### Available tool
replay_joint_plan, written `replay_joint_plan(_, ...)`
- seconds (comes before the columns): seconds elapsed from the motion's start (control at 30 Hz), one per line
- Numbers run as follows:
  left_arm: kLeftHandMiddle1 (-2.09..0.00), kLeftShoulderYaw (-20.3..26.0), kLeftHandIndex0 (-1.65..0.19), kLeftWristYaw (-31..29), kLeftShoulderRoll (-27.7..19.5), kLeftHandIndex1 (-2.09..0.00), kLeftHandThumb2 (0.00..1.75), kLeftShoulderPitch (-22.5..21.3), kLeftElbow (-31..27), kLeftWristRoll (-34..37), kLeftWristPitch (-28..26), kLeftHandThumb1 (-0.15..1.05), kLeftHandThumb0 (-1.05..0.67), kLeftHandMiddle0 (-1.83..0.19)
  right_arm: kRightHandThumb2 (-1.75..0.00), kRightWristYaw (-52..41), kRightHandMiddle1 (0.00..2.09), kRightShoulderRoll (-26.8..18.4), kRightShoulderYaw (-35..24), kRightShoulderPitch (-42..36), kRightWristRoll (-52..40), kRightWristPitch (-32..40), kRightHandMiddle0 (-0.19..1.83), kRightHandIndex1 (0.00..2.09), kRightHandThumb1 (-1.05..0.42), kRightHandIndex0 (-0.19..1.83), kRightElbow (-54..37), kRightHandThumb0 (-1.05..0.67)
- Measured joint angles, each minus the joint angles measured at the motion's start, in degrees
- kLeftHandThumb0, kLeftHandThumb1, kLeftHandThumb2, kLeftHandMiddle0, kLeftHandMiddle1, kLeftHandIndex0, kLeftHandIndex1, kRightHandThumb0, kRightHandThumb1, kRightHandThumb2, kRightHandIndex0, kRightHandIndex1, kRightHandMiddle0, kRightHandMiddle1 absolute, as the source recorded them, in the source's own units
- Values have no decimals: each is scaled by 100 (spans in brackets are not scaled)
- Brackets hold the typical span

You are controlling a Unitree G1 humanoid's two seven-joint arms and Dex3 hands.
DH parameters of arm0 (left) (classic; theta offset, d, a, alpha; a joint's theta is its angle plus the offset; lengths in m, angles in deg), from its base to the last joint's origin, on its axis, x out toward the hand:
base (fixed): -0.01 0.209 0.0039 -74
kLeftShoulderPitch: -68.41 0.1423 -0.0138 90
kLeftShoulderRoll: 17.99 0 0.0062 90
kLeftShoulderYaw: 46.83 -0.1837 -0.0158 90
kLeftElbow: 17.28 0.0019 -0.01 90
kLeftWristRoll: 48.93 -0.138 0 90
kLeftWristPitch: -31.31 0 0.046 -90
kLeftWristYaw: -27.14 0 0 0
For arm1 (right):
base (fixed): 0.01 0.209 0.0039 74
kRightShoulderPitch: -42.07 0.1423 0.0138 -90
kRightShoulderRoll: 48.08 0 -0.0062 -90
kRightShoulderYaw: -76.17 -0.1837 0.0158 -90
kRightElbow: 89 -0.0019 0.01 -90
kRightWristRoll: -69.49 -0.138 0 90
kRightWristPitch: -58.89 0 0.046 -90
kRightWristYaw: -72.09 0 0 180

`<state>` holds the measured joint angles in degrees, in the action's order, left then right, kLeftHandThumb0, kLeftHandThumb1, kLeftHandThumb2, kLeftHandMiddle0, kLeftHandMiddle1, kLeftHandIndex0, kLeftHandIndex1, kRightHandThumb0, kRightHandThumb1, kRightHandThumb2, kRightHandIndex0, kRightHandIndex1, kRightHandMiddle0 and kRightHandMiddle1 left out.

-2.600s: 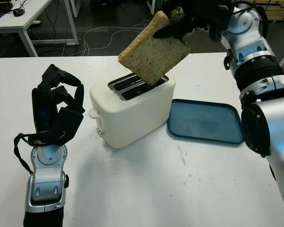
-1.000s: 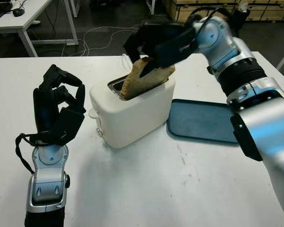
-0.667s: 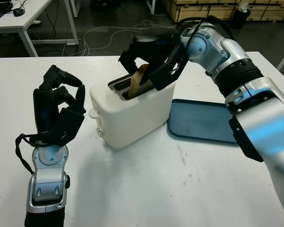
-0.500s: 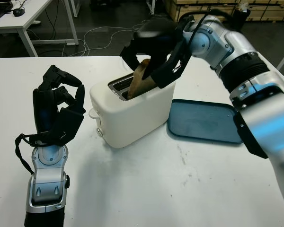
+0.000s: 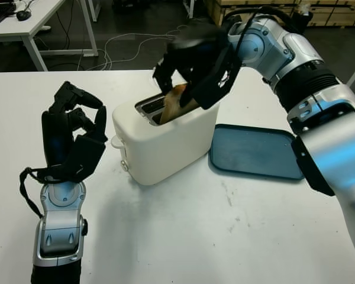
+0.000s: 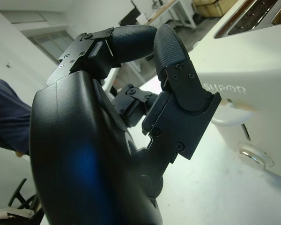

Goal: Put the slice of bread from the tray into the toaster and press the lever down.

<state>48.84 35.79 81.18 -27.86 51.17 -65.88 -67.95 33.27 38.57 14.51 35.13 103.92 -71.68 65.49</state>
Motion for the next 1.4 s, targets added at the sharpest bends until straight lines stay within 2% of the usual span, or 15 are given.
replay_joint_plan(0.33,-175,1,-60,0,0,-175,99,0,0,4,1,66,-14,-96,0,-134,0,4,-61,0,-6,175,36,44,-80,12,-1,-91)
replay_joint_plan(0.43,-175,2,-60,-1,0,-175,99,0,0,7,1,66,-13,-95,0,-133,1,13,-131,0,-25,247,35,57,-78,8,0,-87)
replay_joint_plan(0.5,-175,3,-60,-1,-1,-175,99,0,0,6,1,66,-13,-95,-1,71,5,10,-223,-2,-56,258,44,69,-81,13,-12,-80)
replay_joint_plan(0.57,-175,3,-59,-1,-1,-175,98,0,0,7,1,66,-13,-94,-1,625,11,-45,-313,-18,-55,193,58,77,-85,21,-85,-70)
replay_joint_plan(0.7,-175,20,-59,-6,-4,-175,98,0,0,13,0,66,-12,-95,-3,2501,21,-471,-262,-38,445,-63,83,90,-91,51,-316,-54)
replay_joint_plan(0.77,-175,29,-59,-16,-5,-175,98,0,0,17,0,65,-12,-94,-2,3450,23,-772,-198,-55,826,-70,90,94,-89,59,-348,-51)
replay_joint_plan(0.83,-175,35,-60,-24,-23,-175,99,-1,1,17,1,64,-13,-95,-1,4401,16,-1129,-190,-163,1069,-65,94,108,-85,58,-379,-55)
replay_joint_plan(0.9,-175,48,-60,-52,-90,-175,100,-6,2,17,2,63,-13,-95,0,5341,10,-1592,-303,-521,1148,-53,98,108,-82,60,-470,-51)
replay_joint_plan(0.93,-175,66,-60,-61,-129,-175,100,-16,4,16,3,62,-12,-95,0,5609,7,-1784,-414,-761,1114,-52,103,91,-78,74,-489,-41)
replay_joint_plan(0.97,-175,79,-60,-63,-150,-175,102,-30,4,16,2,61,-12,-95,0,5806,5,-1952,-571,-1078,1010,-53,106,85,-76,83,-506,-35)
replay_joint_plan(1.07,-175,77,-62,-114,-177,-175,107,-96,11,47,6,58,-10,-95,-1,6319,3,-2138,-1078,-2230,470,-129,113,90,-79,92,-619,-20)
replay_joint_plan(1.17,-175,68,-63,-179,-290,-175,110,-211,38,44,23,56,-9,-95,-1,6514,1,-2149,-1332,-3393,200,-193,112,61,-85,103,-961,-24)
replay_joint_plan(1.23,-175,71,-63,-192,-365,-175,111,-260,85,43,68,54,-8,-95,-1,6576,0,-2099,-1420,-4003,130,-216,112,51,-89,112,-1207,-25)
replay_joint_plan(1.33,-175,65,-63,-203,-440,-175,112,-298,141,30,98,52,-8,-95,-4,6957,1,-1987,-1425,-4671,299,-170,114,52,-91,114,-1568,-33)
replay_joint_plan(1.4,-175,57,-64,-203,-465,-175,114,-313,144,27,100,51,-7,-97,-6,7266,1,-1927,-1403,-4953,513,-41,115,70,-92,106,-1782,-34)
